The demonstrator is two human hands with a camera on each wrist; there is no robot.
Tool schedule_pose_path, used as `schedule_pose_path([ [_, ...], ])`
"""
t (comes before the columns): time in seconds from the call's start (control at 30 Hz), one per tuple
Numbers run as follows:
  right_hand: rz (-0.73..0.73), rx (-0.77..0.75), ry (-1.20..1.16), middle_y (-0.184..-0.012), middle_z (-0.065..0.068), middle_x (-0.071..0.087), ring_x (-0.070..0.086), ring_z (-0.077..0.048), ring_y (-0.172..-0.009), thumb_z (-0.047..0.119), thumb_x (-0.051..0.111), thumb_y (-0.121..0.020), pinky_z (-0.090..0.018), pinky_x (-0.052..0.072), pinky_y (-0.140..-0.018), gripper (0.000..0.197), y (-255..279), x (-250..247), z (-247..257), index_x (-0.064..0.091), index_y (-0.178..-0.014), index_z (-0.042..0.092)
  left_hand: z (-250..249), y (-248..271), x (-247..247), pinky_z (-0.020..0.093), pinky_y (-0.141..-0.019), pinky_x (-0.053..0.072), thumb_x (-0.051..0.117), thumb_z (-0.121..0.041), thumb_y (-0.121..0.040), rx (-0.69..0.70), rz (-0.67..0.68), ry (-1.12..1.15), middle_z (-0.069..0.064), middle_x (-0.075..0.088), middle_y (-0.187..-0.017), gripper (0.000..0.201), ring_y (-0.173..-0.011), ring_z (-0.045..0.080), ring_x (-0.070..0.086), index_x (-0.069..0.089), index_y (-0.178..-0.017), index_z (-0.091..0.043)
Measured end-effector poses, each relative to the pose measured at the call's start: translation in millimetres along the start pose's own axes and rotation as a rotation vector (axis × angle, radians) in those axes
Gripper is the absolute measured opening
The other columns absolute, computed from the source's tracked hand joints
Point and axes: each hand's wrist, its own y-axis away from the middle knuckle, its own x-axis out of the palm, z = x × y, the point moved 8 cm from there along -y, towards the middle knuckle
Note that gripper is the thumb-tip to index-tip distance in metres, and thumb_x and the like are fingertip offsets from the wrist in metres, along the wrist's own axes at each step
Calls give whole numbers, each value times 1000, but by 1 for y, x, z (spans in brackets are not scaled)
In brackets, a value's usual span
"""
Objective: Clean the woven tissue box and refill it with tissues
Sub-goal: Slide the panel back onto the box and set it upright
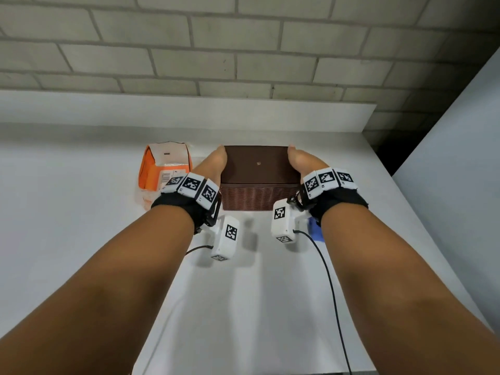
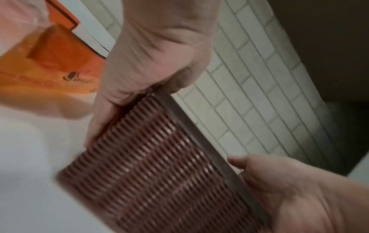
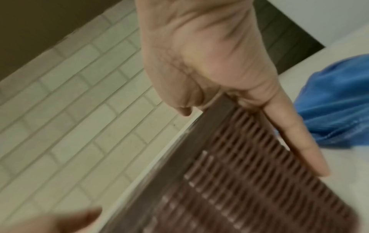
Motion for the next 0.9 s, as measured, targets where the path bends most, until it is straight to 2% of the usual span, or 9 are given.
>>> schedule_pose_path([
  [0.07, 24, -12, 12, -158, -17, 18, 18, -29, -147, 38, 10, -104, -36, 13, -120, 61, 3, -2, -1, 18, -149, -1, 6, -39, -14, 50, -106, 37, 36, -75, -66, -39, -46, 14, 9, 46, -146, 95, -130, 28, 48, 43, -141, -17],
  [0.17, 61, -14, -175, -157, -14, 21, 24, -31, -145, 50, 13, -100, -41, 19, -120, 67, 5, 1, -9, 19, -150, 5, 3, -58, -14, 59, -109, 27, 26, -89, -48, -11, 9, 14, 7, 37, -152, 119, -137, 30, 39, 36, -146, -22],
  [0.27, 94, -7, -478, -153, -12, 33, 35, -31, -139, 64, 18, -92, -53, 29, -114, 74, -5, 2, -20, 29, -148, 17, -14, 3, 3, 58, -109, 31, 18, -96, -53, 123, 118, 43, 3, 42, -149, 118, -135, 29, 43, 39, -144, -24],
  [0.37, 125, -19, -732, -114, -7, 60, 58, -26, -104, 59, 35, -90, -48, 57, -76, 53, 15, 0, -25, 58, -118, 21, -21, 1, 5, 49, -114, 29, 19, -96, -56, 280, 118, 79, 3, 40, -151, 114, -138, 23, 39, 40, -144, -27],
  [0.47, 149, -55, -837, -82, 1, 54, 50, -16, -76, 37, 40, -91, -30, 47, -63, 29, 20, 4, -36, 58, -77, 20, 0, -39, -5, 45, -114, 29, 35, -104, -34, 279, 55, 144, -1, 40, -151, 124, -138, 19, 39, 50, -136, -35],
  [0.57, 186, -49, -927, -91, 1, 57, 54, -14, -85, 45, 40, -93, -32, 46, -60, 33, 25, 9, -41, 61, -88, 19, 22, -55, -13, 45, -107, 39, 46, -101, -33, 259, 14, 123, -5, 52, -141, 115, -127, 19, 52, 53, -130, -40],
  [0.67, 190, -61, -923, -94, 1, 60, 57, -13, -88, 44, 47, -93, -31, 48, -57, 27, 31, 11, -43, 61, -95, 21, 30, -49, -11, 43, -104, 41, 45, -100, -37, 301, 55, 106, -7, 58, -133, 85, -122, 16, 55, 58, -109, -56],
  [0.77, 187, -91, -911, -81, 1, 60, 56, -11, -76, 26, 47, -95, -30, 47, -60, 18, 34, 11, -45, 60, -84, 20, 34, -23, -10, 41, -102, 45, 48, -94, -51, 339, 71, 147, -6, 68, -118, 70, -114, 16, 62, 65, -101, -49],
  [0.9, 148, -214, -882, -90, 0, 61, 55, -12, -79, 9, 39, -92, -24, 41, -63, 26, 39, 4, -35, 58, -110, 11, 22, 31, 2, 29, -89, 51, 34, -39, -100, 386, 187, 279, -2, 69, -104, 40, -96, 11, 65, 60, -122, -17],
])
